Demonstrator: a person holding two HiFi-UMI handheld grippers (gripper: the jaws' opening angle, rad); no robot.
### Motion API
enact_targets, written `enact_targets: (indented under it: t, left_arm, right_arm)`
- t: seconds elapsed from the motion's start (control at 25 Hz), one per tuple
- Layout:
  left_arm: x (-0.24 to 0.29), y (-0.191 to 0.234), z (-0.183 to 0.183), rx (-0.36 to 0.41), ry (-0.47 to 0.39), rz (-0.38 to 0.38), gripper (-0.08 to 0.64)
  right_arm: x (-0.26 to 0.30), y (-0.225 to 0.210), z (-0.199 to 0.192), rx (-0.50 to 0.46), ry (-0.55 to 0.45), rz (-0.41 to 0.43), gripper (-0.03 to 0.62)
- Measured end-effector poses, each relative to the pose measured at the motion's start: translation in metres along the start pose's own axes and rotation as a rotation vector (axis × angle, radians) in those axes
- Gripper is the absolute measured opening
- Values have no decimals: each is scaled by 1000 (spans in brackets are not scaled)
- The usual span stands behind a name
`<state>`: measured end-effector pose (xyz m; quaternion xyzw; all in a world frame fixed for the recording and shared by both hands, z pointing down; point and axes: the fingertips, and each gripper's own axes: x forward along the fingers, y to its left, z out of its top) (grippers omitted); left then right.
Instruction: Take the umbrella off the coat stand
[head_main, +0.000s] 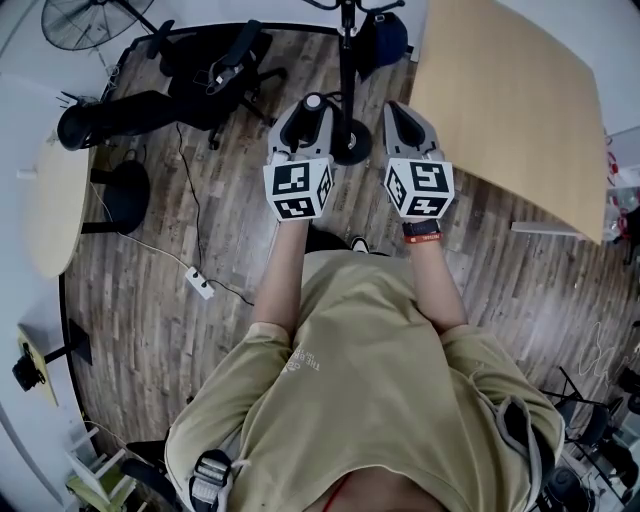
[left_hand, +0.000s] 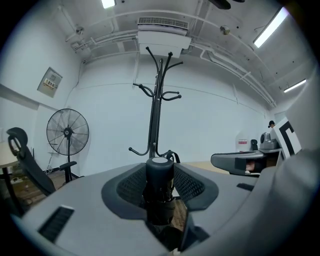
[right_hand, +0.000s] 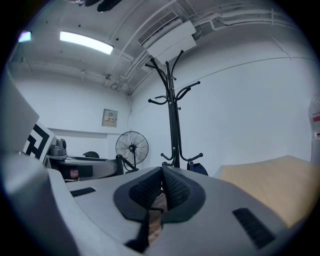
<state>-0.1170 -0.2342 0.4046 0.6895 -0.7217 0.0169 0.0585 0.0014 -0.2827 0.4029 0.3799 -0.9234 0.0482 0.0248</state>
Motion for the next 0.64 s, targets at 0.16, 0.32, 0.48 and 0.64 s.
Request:
enact_targets:
  t: [0.16,0.32,0.48,0.64]
  left_arm:
    - [-3,2,-2,9,10,-13,184]
    - [-6,4,-4,28,29,-29,184]
    - [-5,10,-9,43,51,-45,184]
    - [0,18,-11,57,70,-64,184]
  right_arm:
    - [2,4,0,15,3,15,14]
    - [3,8,0,21,9,21,14]
    - [9,14,-1,13,23,29,14]
    - [24,21,-4,29,34,78,14]
